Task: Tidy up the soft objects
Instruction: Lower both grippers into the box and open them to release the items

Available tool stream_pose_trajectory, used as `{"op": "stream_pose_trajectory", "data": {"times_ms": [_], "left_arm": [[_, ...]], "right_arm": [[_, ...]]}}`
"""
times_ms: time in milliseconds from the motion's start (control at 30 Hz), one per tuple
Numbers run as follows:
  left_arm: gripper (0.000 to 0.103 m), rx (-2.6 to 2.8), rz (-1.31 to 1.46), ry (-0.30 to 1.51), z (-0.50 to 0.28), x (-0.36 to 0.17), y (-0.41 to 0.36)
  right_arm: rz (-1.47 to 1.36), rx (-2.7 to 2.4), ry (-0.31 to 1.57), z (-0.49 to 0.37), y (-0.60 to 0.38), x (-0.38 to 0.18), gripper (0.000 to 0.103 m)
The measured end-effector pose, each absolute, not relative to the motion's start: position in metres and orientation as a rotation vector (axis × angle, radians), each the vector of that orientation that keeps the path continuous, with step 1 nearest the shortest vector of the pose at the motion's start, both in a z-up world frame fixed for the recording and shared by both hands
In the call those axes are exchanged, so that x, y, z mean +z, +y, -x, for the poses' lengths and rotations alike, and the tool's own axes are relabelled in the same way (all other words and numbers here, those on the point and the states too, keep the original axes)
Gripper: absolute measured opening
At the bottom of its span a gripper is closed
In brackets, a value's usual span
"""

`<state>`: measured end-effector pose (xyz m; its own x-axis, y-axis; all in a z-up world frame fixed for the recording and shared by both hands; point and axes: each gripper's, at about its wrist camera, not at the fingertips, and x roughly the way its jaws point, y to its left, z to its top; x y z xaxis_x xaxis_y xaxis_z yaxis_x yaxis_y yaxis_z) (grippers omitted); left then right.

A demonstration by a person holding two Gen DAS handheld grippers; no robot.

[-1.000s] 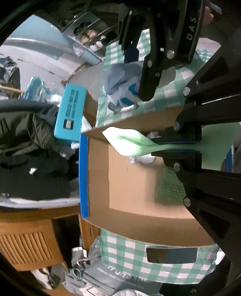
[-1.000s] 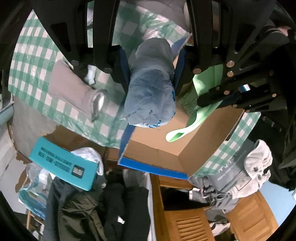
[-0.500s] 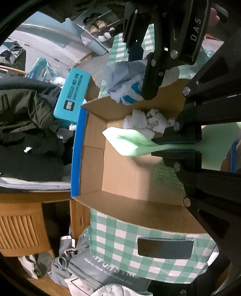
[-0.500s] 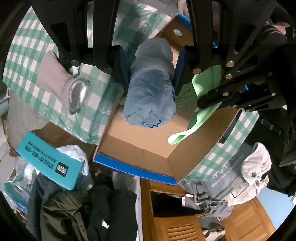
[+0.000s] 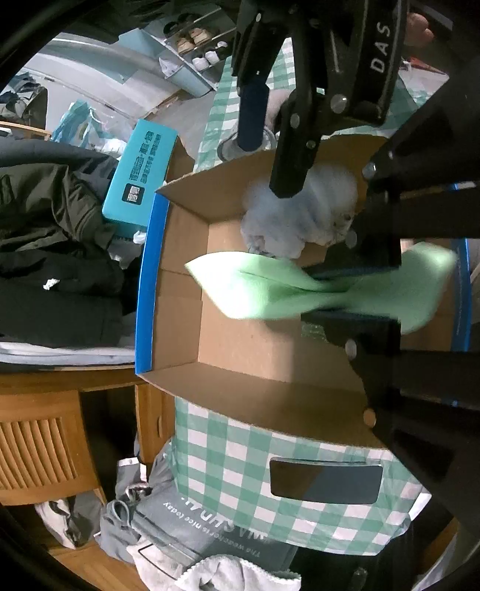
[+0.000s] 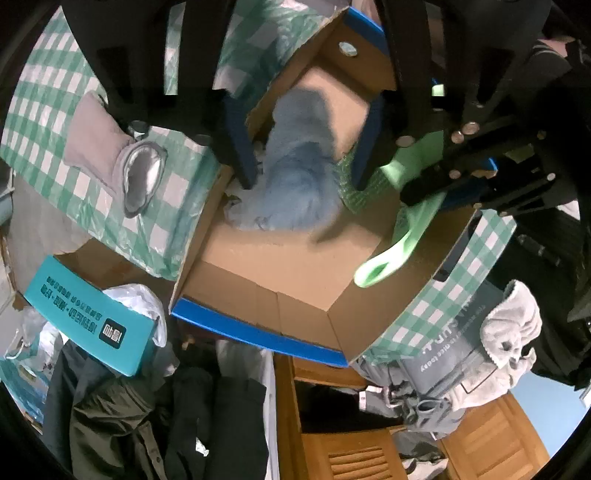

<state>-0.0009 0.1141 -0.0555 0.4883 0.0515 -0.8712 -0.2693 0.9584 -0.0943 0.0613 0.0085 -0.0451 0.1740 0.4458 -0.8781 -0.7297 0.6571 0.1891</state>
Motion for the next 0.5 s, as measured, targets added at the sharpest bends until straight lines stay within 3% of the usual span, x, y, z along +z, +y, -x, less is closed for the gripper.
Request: {"op": "stream_pose_trajectory", "data": {"times_ms": [133,500], "left_arm": [[0.037,0.209,0.209,1.02,0.003,-0.051,0.112],[0.046,0.188,0.198,1.013,0.001,-0.045,0.101]], "right_arm": [[0.293,0.848,1.109,-0.062,0.004,-0.043,0.066],[0.261,0.807,1.109,-0.069,-0.02,-0.038,0.067]]}}
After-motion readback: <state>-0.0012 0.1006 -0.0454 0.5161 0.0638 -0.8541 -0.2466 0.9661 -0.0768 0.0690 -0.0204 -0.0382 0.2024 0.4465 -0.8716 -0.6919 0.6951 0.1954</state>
